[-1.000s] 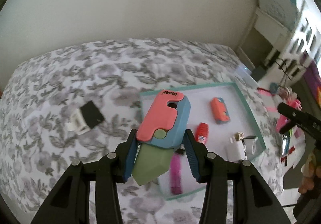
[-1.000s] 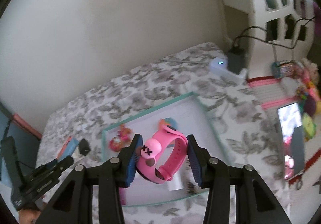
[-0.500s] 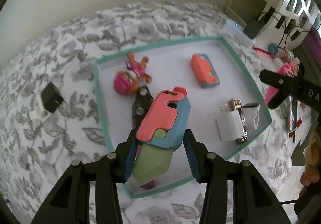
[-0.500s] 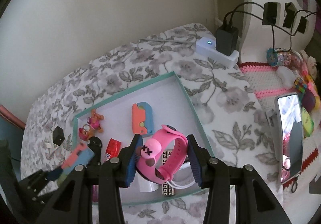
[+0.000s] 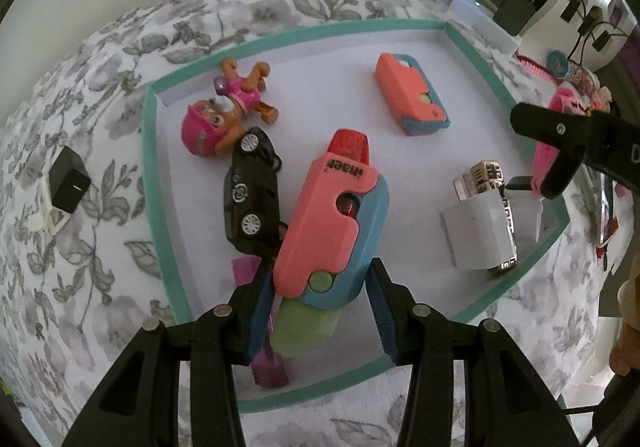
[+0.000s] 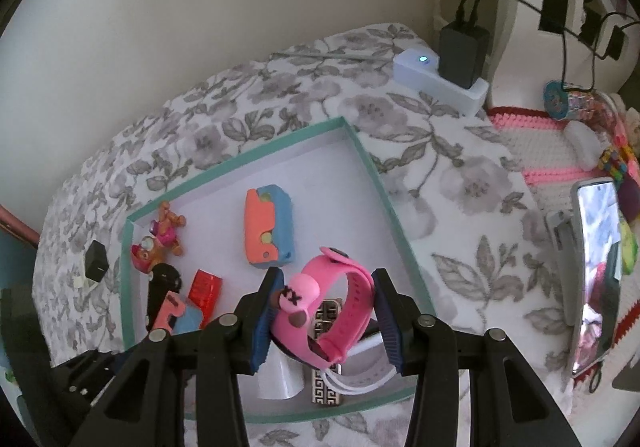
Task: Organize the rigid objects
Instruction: 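Carry the pink watch and coral-blue toy over the tray with both tools, then open both tools to drop the pink watch and coral-blue toy into the tray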
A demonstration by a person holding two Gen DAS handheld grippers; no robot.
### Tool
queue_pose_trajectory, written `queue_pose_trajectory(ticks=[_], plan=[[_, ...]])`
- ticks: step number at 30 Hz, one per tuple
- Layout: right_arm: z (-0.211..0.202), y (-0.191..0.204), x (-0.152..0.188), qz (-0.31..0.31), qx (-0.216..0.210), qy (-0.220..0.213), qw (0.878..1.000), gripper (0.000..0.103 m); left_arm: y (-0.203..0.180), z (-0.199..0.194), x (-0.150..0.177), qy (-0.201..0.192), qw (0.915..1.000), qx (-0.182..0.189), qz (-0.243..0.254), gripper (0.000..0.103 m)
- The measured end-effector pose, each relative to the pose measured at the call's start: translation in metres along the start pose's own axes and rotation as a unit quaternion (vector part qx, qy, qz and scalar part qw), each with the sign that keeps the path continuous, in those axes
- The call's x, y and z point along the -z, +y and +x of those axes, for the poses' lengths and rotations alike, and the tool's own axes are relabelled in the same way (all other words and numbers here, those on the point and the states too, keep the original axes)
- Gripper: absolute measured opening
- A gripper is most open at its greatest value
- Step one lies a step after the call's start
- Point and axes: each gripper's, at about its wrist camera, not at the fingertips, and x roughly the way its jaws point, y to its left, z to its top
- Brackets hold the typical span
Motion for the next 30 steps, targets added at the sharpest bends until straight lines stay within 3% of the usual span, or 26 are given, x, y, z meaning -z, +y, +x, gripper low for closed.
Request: queue_pose_trajectory(ticks=[18, 23, 26, 30], plan=[[0.009, 0.013, 0.002, -0.026, 0.002, 0.019, 0.999, 0.048, -0.008, 0.012, 0.006, 0.010, 0.9996, -0.021, 0.015, 0.047], [0.004, 0.015, 0.000, -0.024, -0.005, 0.022, 0.999, 0.049, -0.010, 0.002, 0.001, 0.004, 0.9995, -0.017, 0.025, 0.052], [0.000, 0.017, -0.001, -0.028, 0.002, 0.018, 0.999, 0.055, -0.010, -0.005, -0.002, -0.004, 0.9994, -0.019, 0.028, 0.061], [-0.011, 0.020, -0.004, -0.033, 0.004, 0.005, 0.999, 0.056, -0.006, -0.021, -0.006, -0.023, 0.9994, -0.012, 0.023, 0.061]])
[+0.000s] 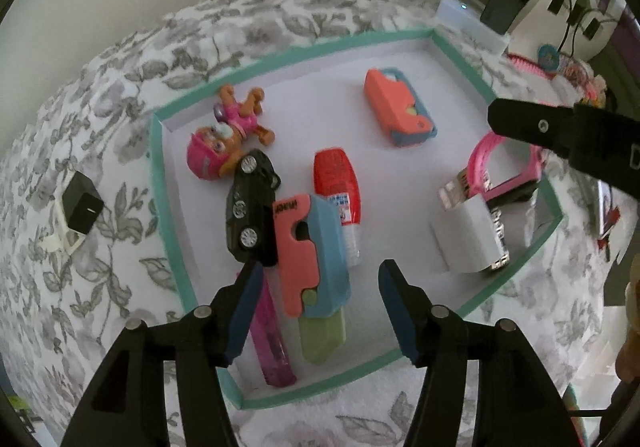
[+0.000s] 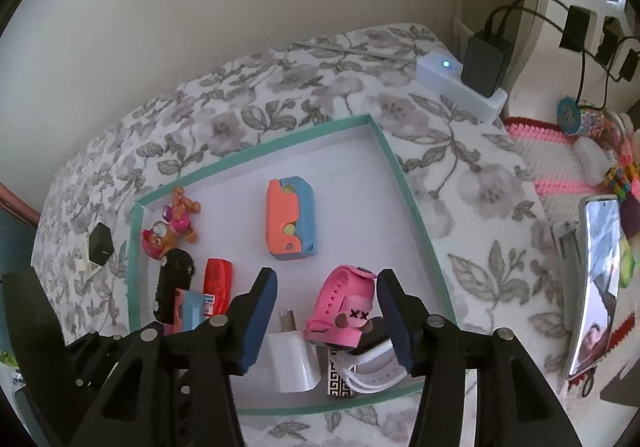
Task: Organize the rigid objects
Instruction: 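Open both tools to drop the pink watch and coral-blue toy into the tray, then move both open tools back toward the white adapter and black charger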
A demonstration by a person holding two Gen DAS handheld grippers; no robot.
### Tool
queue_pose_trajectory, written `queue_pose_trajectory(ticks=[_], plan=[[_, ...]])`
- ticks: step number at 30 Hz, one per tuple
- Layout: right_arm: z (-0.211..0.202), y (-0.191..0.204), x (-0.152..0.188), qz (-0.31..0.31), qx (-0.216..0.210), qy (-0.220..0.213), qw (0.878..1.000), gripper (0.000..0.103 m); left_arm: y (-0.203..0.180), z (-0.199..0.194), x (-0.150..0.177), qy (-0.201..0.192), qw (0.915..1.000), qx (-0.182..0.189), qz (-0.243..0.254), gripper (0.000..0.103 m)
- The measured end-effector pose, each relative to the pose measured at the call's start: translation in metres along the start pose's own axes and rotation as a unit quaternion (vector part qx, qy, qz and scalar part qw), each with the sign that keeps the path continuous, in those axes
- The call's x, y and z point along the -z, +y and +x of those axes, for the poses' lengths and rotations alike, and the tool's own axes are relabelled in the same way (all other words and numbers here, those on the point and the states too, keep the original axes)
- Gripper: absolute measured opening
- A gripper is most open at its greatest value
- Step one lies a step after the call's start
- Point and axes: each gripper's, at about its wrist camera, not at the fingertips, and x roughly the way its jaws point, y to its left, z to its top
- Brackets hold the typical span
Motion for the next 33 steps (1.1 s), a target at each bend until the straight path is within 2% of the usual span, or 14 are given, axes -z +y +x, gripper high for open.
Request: queue_pose_trajectory(ticks=[5, 14, 23, 28, 30, 31, 33], plan=[[-0.025, 0.006, -0.006, -0.007, -0.002, -0.032, 0.999, 0.056, 0.013, -0.018, -0.003, -0.033, 0.9993, 0.003, -0.019, 0.062], [-0.056, 0.012, -0.010, -0.007, -0.005, -0.072, 0.997, 0.056, 0.058, -0.049, -0.007, -0.078, 0.9926, -0.037, -0.086, 0.063], [-0.035, 0.020, -0.006, -0.013, -0.010, -0.044, 0.999, 0.056, 0.092, -0.056, -0.022, -0.087, 0.9837, -0.038, -0.153, 0.063], [-0.023, 0.023, -0.004, -0.018, -0.004, -0.031, 0.999, 0.056, 0.096, -0.049, -0.020, -0.094, 0.9821, -0.051, -0.155, 0.064], [-0.016, 0.023, -0.004, -0.019, 0.002, -0.024, 1.000, 0.060, 0.099, -0.039, -0.015, -0.084, 0.9830, -0.051, -0.155, 0.064], [-0.013, 0.022, -0.003, -0.019, 0.004, -0.020, 1.000, 0.063, 0.101, -0.031, -0.014, -0.066, 0.9838, -0.050, -0.159, 0.064], [-0.006, 0.021, -0.001, -0.017, 0.009, -0.010, 1.000, 0.063, 0.104, -0.026, -0.011, -0.060, 0.9840, -0.052, -0.160, 0.064]])
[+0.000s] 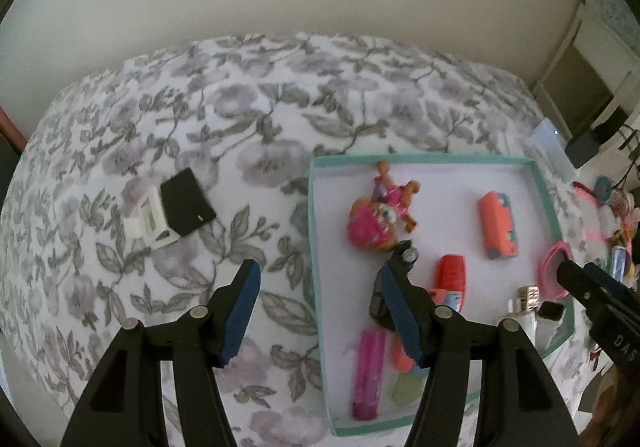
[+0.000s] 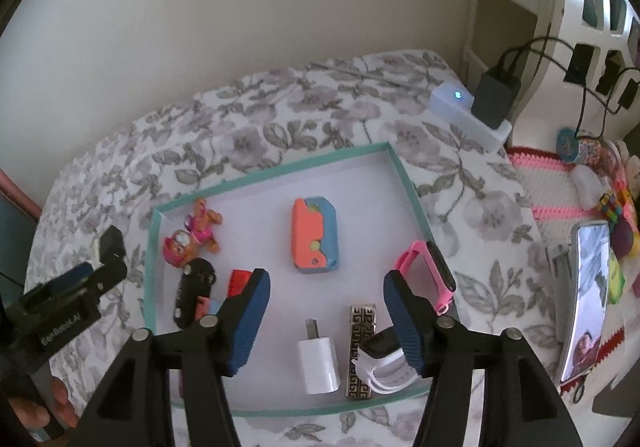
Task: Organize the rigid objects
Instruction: 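Move both open tools back toward the white adapter and black charger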
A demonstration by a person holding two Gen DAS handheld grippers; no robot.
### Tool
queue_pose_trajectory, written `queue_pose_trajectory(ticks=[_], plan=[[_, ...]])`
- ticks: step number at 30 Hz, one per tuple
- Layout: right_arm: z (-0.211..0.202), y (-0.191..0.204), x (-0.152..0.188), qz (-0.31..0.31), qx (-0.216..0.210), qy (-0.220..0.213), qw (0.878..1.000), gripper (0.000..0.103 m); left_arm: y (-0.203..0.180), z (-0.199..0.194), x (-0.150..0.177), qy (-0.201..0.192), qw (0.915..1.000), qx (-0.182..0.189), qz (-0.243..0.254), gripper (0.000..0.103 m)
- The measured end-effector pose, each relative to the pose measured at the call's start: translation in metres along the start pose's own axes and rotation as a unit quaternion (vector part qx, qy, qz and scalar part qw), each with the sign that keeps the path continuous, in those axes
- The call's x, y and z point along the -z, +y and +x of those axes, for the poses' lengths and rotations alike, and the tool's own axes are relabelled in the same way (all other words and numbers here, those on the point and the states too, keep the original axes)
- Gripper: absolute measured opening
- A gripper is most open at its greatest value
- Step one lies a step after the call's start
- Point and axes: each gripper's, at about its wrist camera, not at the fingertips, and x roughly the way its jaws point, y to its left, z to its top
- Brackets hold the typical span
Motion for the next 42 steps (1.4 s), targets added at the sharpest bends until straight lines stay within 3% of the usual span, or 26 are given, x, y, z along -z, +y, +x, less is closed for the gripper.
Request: queue_pose_trajectory(ticks=[2, 5, 12, 16, 19, 31, 42], plan=[[0.005, 0.000, 0.002, 0.001, 0.003, 0.006, 1.000, 0.069, 0.003, 0.001, 0.001, 0.001, 1.0000, -0.002, 0.001, 0.064], [0.009, -0.001, 0.004, 0.001, 0.007, 0.005, 1.000, 0.076, 0.006, 0.001, 0.003, 0.004, 0.9999, 0.008, -0.006, 0.086], [0.012, -0.001, 0.006, 0.001, 0.007, 0.000, 1.000, 0.090, 0.009, 0.001, 0.002, -0.006, 0.9999, -0.001, -0.010, 0.087], [0.012, -0.001, 0.007, 0.000, 0.007, -0.006, 1.000, 0.099, 0.013, 0.002, 0.002, -0.010, 0.9998, -0.006, -0.016, 0.095], [0.012, 0.001, 0.007, -0.006, 0.009, -0.011, 1.000, 0.103, 0.018, 0.001, 0.000, -0.016, 0.9996, -0.008, -0.021, 0.096], [0.011, 0.009, 0.008, -0.024, 0.014, -0.027, 0.999, 0.103, 0.044, -0.004, -0.010, -0.040, 0.9982, -0.011, -0.044, 0.096], [0.010, 0.019, 0.006, -0.019, 0.005, -0.043, 0.999, 0.103, 0.104, -0.019, -0.029, -0.083, 0.9912, -0.035, -0.098, 0.096]])
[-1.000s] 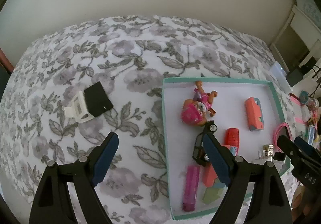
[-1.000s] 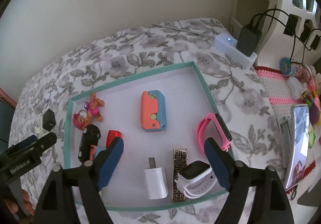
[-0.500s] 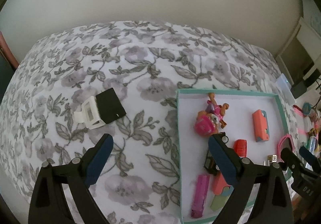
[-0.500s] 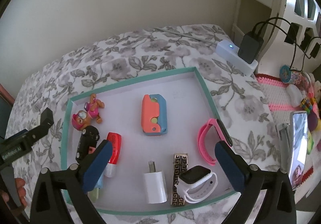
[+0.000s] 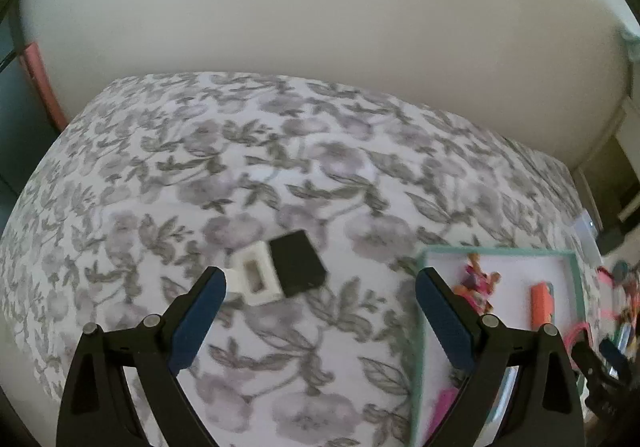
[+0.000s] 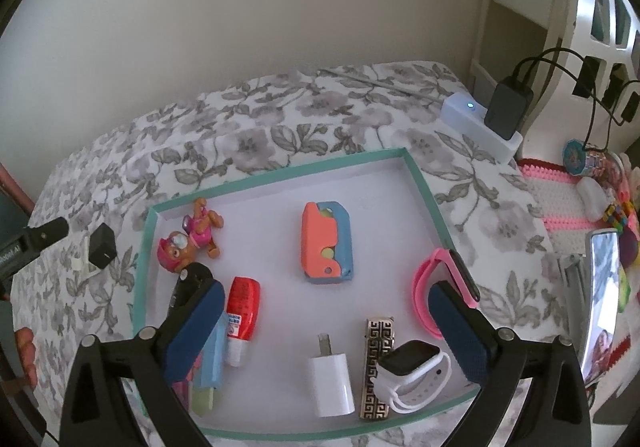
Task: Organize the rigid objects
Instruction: 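Move both open tools back toward the white adapter and black charger, then grasp the black charger block with the right tool while the left tool grasps the white adapter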
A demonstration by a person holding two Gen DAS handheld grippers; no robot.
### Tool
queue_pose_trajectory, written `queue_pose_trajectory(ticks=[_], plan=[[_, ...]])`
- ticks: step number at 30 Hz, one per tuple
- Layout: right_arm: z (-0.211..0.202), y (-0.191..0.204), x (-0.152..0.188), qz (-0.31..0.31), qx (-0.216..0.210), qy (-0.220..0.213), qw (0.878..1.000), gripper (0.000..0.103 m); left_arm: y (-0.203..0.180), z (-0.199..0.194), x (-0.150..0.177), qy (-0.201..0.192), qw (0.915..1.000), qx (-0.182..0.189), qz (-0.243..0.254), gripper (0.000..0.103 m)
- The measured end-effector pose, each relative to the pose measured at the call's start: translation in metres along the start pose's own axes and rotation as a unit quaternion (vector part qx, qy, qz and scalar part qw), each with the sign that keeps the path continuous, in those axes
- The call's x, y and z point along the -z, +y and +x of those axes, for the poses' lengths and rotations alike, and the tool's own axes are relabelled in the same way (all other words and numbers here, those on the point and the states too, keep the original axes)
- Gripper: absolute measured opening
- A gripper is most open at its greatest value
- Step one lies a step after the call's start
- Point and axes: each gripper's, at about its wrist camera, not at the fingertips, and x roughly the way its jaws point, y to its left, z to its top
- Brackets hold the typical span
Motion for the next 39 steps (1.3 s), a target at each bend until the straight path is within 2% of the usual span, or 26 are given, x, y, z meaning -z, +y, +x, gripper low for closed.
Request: queue_pose_trajectory(ticks=[8, 16, 28, 39], plan=[[0.007, 0.020, -0.004, -0.014, -0.005, 0.001, 1.000, 0.103, 0.035, 0.004, -0.018, -0.007, 0.9996, -0.018, -0.021, 0.096], [0.016, 0.054, -0.007, -0.046, -0.024, 0.003, 0.999, 0.103, 0.051, 0.026, -0.027, 0.020, 0.9995, -0.018, -0.017, 0.096], [0.034, 0.131, -0.012, -0.118, -0.048, 0.002, 0.992, 0.103, 0.083, 0.061, -0.028, 0.068, 0.9969, -0.008, -0.040, 0.096], [0.061, 0.209, -0.017, -0.162, -0.084, 0.018, 0.983, 0.103, 0.127, 0.087, -0.024, 0.100, 0.9903, 0.002, -0.096, 0.096]])
